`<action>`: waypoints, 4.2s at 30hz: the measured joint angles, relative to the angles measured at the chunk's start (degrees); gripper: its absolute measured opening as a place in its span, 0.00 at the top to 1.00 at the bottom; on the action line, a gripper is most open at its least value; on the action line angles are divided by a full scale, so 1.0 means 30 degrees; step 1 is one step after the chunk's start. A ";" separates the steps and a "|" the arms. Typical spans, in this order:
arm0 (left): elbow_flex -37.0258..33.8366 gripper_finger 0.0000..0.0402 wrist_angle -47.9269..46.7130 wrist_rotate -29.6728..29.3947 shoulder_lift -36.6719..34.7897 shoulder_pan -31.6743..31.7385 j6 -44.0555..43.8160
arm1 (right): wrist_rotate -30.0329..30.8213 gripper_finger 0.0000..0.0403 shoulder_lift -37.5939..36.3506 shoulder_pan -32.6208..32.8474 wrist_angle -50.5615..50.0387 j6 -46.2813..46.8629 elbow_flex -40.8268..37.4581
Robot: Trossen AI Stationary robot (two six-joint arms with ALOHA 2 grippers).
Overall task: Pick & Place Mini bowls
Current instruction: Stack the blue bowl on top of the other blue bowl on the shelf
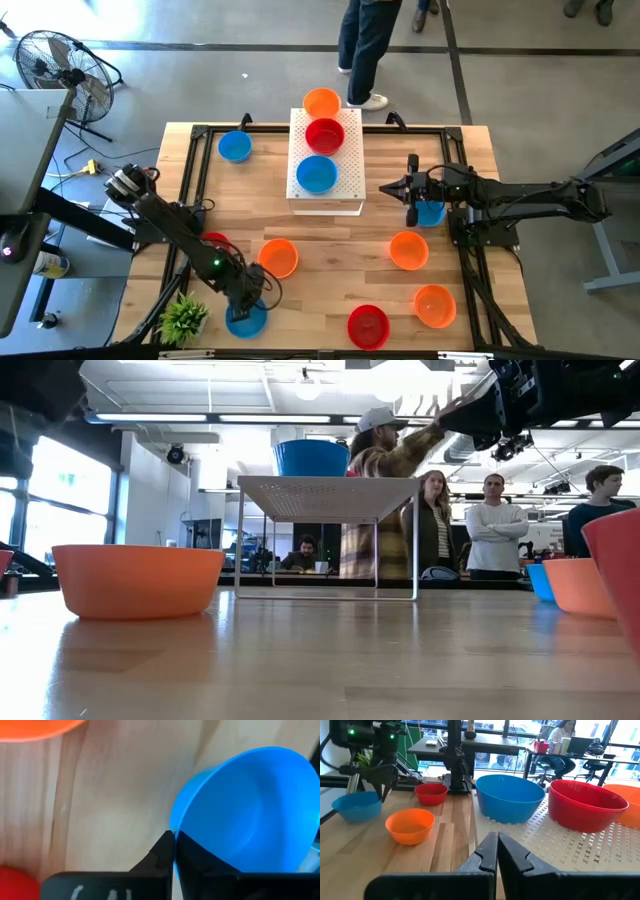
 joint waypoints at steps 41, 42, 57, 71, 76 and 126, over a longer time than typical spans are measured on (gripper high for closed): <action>0.7199 1.00 -0.8247 0.1133 -0.8145 1.9378 0.7163 | 0.0166 1.00 0.0007 0.0000 -0.0166 0.0936 0.0029; 0.7951 1.00 -0.8292 0.1633 -0.7635 1.9884 0.7573 | 0.0281 1.00 0.0007 0.0000 -0.0166 0.0936 0.0029; 1.8728 1.00 -1.2982 0.4726 0.0963 2.3445 1.1711 | 0.0342 1.00 0.0270 -0.0007 -0.0319 0.0943 0.0029; 1.9802 1.00 -1.2885 0.4788 0.4026 2.3451 1.1683 | 0.0284 1.00 0.0277 -0.0006 -0.0596 0.0937 0.0029; 1.9802 1.00 -1.2558 0.4148 0.4065 2.3451 1.1630 | 0.0255 1.00 0.0277 -0.0007 -0.0603 0.0936 0.0029; 1.9118 0.80 -1.2288 0.1625 0.5304 2.1942 1.0050 | -0.0164 1.00 0.0277 -0.0007 -0.0603 0.0870 0.0015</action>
